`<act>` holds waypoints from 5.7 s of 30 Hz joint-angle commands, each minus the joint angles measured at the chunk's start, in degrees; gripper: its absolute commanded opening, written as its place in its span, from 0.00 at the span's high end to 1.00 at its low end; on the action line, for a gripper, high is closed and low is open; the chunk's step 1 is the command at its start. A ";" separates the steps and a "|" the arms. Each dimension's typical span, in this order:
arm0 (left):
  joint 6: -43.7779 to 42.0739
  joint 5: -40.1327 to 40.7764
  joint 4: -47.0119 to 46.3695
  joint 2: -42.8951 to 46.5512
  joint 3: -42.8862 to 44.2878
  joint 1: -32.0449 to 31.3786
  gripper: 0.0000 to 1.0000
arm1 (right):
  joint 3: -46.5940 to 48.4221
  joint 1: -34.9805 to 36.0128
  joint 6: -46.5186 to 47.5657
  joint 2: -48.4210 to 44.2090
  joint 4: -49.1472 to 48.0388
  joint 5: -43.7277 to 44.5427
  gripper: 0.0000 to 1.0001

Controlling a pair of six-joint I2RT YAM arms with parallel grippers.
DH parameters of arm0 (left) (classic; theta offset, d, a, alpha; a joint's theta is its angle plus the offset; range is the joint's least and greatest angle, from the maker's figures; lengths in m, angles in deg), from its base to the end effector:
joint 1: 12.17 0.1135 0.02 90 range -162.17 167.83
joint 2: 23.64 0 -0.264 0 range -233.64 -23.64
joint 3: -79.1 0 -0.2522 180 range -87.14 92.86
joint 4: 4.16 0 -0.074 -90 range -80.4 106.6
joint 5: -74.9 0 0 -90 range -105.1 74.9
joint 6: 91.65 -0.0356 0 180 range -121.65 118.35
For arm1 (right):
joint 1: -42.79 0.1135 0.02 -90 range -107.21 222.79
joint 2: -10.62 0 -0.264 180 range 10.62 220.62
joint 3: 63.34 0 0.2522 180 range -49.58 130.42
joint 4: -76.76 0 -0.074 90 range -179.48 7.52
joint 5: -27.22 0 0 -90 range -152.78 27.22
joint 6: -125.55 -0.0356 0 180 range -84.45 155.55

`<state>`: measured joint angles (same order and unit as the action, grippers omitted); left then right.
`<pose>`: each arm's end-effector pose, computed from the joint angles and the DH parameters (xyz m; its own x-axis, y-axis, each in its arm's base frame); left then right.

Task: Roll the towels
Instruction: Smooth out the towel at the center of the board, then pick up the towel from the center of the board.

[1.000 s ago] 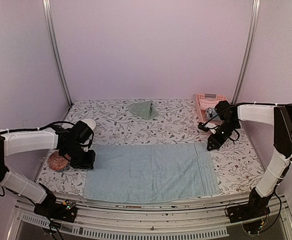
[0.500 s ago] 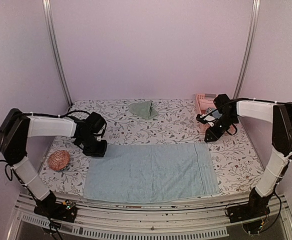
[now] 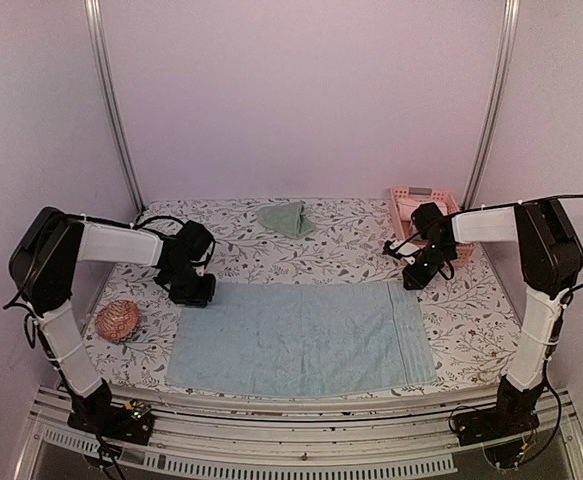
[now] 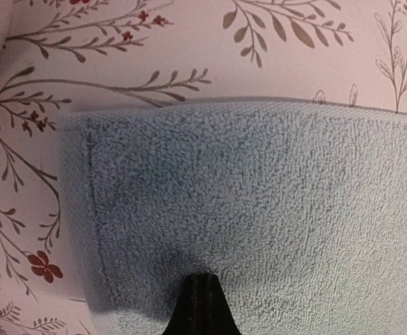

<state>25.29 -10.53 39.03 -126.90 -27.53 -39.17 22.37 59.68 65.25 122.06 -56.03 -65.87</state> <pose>0.2963 -0.1478 0.1400 -0.9556 -0.0200 -0.2940 -0.0012 0.9980 -0.0639 0.3591 0.1110 0.1450 -0.6434 -0.7124 -0.2804 -0.7184 0.6883 -0.1006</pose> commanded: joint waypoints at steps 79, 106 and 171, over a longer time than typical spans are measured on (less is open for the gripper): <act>-4.51 0.72 -6.87 2.54 2.89 6.76 0.69 | -8.31 -6.71 -0.27 -11.85 1.12 -13.50 0.78; -6.94 0.63 -7.48 -5.00 5.73 8.86 0.79 | 6.84 -8.10 -9.02 6.45 -3.49 -9.36 0.71; -10.75 -0.11 -9.54 -8.88 7.12 7.66 0.74 | 2.81 -8.28 -6.16 4.39 -3.19 -11.45 0.97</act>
<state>15.43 -11.40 29.98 -133.76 -21.30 -30.93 25.14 51.72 58.73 125.34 -60.14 -76.67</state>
